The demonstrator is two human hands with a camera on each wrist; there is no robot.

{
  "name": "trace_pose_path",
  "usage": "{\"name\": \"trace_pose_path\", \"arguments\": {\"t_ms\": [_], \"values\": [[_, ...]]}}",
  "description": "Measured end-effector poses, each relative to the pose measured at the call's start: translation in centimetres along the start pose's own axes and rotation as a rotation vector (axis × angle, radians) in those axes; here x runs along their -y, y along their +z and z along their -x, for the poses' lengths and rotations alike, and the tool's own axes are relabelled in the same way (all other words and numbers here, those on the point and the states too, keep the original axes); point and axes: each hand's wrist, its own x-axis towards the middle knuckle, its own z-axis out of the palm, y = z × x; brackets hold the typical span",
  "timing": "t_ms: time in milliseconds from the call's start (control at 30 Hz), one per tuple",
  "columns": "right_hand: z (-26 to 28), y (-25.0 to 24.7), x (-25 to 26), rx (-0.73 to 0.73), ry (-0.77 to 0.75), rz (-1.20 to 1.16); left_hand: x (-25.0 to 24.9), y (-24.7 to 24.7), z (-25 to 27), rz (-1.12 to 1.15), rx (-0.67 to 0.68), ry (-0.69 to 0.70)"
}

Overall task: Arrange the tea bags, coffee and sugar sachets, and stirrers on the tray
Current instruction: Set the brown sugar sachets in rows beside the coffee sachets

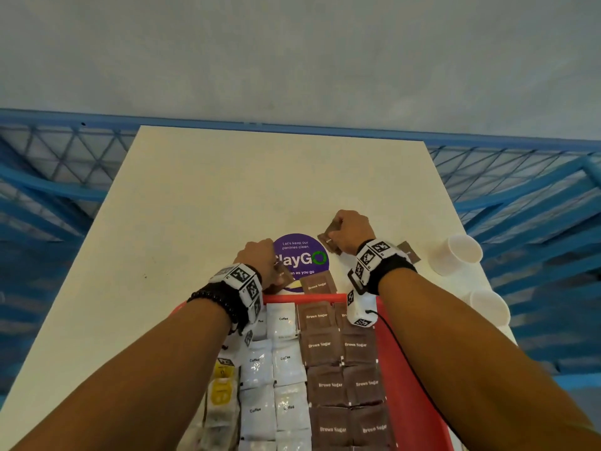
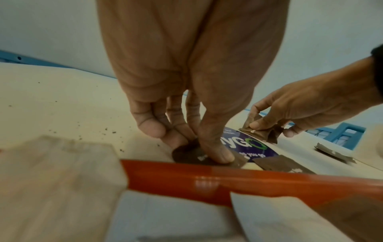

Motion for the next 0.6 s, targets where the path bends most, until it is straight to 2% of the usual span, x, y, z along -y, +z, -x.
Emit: {"name": "trace_pose_path", "arguments": {"t_ms": [100, 167, 233, 300, 467, 600], "values": [[1.0, -0.6, -1.3, -0.076, 0.002, -0.151, 0.3, -0.1, -0.5, 0.011, 0.007, -0.029], [1.9, -2.2, -3.3, -0.155, 0.087, -0.24, 0.7, 0.1, -0.8, 0.024, 0.013, -0.031], [2.5, -3.7, -5.7, -0.188, 0.2, -0.204, 0.8, 0.2, -0.8, 0.013, 0.014, -0.02], [2.7, -4.3, -7.7, -0.188, 0.269, -0.146, 0.9, -0.1, -0.7, 0.007, 0.026, -0.011], [3.5, -3.5, -8.5, -0.143, 0.272, 0.085, -1.2, -3.0, -0.2, 0.035, 0.088, 0.078], [3.1, -2.5, -7.4, -0.068, 0.206, -0.076, -4.9, -3.3, 0.6, 0.031, 0.122, 0.191]]}}
